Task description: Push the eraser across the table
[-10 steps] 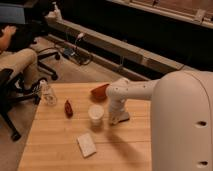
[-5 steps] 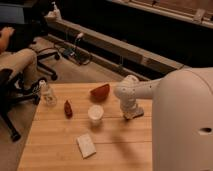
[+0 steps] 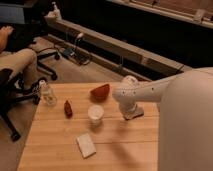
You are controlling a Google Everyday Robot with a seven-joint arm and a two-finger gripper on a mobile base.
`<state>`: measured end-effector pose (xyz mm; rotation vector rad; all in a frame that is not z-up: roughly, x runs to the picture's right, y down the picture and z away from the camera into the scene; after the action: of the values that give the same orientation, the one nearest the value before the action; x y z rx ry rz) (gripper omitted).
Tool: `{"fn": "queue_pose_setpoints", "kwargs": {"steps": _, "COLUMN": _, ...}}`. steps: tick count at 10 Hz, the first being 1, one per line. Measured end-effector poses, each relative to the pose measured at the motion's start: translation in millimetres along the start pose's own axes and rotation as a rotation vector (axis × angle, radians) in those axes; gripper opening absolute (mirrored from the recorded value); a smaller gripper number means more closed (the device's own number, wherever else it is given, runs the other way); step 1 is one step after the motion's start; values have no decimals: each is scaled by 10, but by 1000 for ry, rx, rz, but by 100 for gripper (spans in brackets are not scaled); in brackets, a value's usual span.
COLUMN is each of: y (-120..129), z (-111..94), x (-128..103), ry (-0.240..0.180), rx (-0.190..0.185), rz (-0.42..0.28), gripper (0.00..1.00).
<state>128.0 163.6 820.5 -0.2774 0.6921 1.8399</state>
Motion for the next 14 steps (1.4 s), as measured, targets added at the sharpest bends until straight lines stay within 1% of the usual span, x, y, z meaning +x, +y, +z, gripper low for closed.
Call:
{"fn": "queue_pose_setpoints", "kwargs": {"steps": 2, "y": 95, "z": 15, "x": 140, "ry": 29, "rx": -59, "rz": 5, "gripper": 0}}
{"fn": "queue_pose_setpoints", "kwargs": {"steps": 3, "y": 99, "z": 48, "x": 200, "ry": 44, "rx": -81, "rz": 10, "gripper": 0}}
{"fn": "queue_pose_setpoints", "kwargs": {"steps": 4, "y": 79, "z": 82, "x": 231, "ry": 52, "rx": -95, "rz": 15, "gripper": 0}}
{"fn": "queue_pose_setpoints", "kwargs": {"steps": 6, "y": 1, "z": 170, "x": 253, "ry": 65, "rx": -137, "rz": 26, "gripper": 0}}
{"fn": "queue_pose_setpoints", "kwargs": {"steps": 9, "y": -104, "z": 241, "x": 189, "ry": 75, "rx": -183, "rz": 35, "gripper": 0}}
{"fn": "queue_pose_setpoints", "kwargs": {"steps": 11, "y": -95, "z": 278, "x": 125, "ry": 85, "rx": -197, "rz": 38, "gripper": 0}}
{"fn": "queue_pose_setpoints", "kwargs": {"steps": 14, "y": -64, "z": 342, "x": 36, "ry": 112, "rx": -192, "rz": 22, "gripper": 0}}
